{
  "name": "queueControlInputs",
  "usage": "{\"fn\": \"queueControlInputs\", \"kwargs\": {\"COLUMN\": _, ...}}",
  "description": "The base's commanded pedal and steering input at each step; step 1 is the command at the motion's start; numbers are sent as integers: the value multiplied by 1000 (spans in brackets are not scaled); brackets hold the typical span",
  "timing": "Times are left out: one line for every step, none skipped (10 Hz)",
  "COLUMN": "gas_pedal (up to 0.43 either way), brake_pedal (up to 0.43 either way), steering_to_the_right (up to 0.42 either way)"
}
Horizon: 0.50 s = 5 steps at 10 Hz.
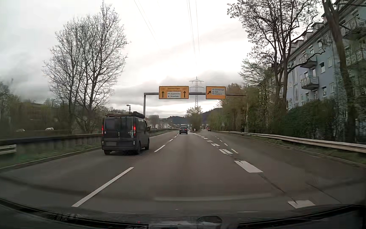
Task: Follow the waypoints while adhering to traffic rules and regulations
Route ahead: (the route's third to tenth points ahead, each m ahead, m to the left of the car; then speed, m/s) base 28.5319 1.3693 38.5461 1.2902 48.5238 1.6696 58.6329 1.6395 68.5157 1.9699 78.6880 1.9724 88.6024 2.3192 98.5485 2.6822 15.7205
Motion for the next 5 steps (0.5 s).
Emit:
{"fn": "queueControlInputs", "kwargs": {"gas_pedal": 150, "brake_pedal": 0, "steering_to_the_right": 2}}
{"fn": "queueControlInputs", "kwargs": {"gas_pedal": 150, "brake_pedal": 0, "steering_to_the_right": 1}}
{"fn": "queueControlInputs", "kwargs": {"gas_pedal": 138, "brake_pedal": 0, "steering_to_the_right": 2}}
{"fn": "queueControlInputs", "kwargs": {"gas_pedal": 130, "brake_pedal": 0, "steering_to_the_right": 2}}
{"fn": "queueControlInputs", "kwargs": {"gas_pedal": 130, "brake_pedal": 0, "steering_to_the_right": 1}}
